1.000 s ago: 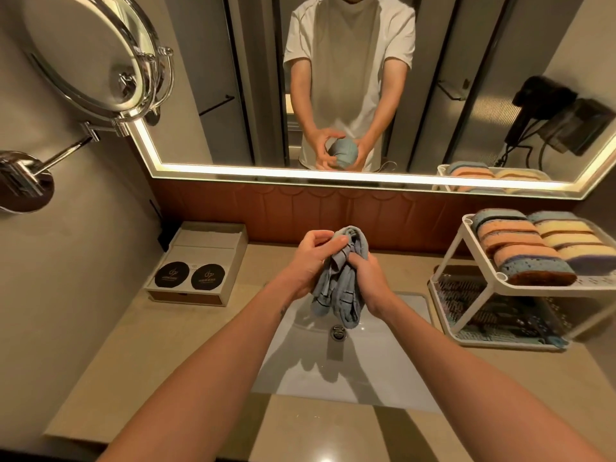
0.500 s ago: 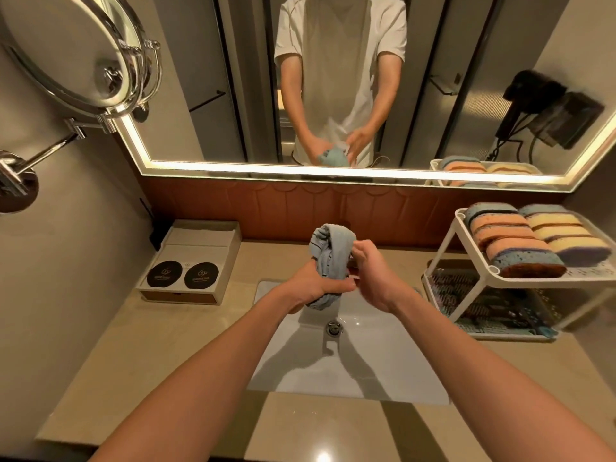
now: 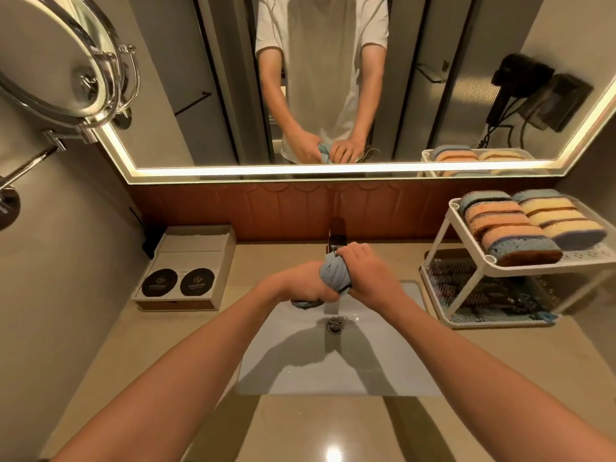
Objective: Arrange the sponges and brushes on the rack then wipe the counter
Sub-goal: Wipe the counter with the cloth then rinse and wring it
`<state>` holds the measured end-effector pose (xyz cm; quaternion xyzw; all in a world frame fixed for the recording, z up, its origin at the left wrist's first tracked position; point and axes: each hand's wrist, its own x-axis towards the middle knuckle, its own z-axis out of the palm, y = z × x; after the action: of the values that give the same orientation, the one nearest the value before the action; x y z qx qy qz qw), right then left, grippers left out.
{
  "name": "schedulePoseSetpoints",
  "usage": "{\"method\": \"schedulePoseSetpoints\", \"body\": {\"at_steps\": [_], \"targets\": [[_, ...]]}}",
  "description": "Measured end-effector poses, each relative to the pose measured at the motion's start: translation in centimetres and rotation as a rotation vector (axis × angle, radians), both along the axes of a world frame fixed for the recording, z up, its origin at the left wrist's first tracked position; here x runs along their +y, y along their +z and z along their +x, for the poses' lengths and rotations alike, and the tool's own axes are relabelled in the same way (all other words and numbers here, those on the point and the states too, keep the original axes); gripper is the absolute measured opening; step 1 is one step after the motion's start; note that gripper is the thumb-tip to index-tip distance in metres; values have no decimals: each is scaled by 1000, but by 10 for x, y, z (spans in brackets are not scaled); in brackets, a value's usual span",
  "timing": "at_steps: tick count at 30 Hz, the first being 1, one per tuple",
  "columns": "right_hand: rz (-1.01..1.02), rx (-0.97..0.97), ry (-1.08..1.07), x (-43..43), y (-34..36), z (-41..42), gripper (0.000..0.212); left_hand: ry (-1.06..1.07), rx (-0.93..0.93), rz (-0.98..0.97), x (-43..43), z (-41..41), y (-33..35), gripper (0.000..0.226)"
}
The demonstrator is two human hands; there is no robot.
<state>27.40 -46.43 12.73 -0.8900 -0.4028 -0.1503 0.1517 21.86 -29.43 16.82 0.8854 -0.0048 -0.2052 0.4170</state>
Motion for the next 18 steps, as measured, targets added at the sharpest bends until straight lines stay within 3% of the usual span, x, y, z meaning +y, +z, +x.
{"method": "schedulePoseSetpoints", "body": {"at_steps": [3,7,10,14,16,18], "targets": [[-131,121,-110,11,2,0,40,86,-143,210,-4,-1,-13,52],[-211,312,-234,24,3,-8,35,-5,-413,682,-3,-5,-30,60],[-283,462,-284,33,6,-9,26,-19,-527,759,-1,-6,-39,42],[-125,598,-239,26,3,-4,39,92,-307,577,-2,-1,-36,26],[-58,404,-155,12,-4,-5,61,184,-132,281,0,4,-32,19],[-114,68,-108,0,-11,-11,78,239,20,17,2,6,-28,12]]}}
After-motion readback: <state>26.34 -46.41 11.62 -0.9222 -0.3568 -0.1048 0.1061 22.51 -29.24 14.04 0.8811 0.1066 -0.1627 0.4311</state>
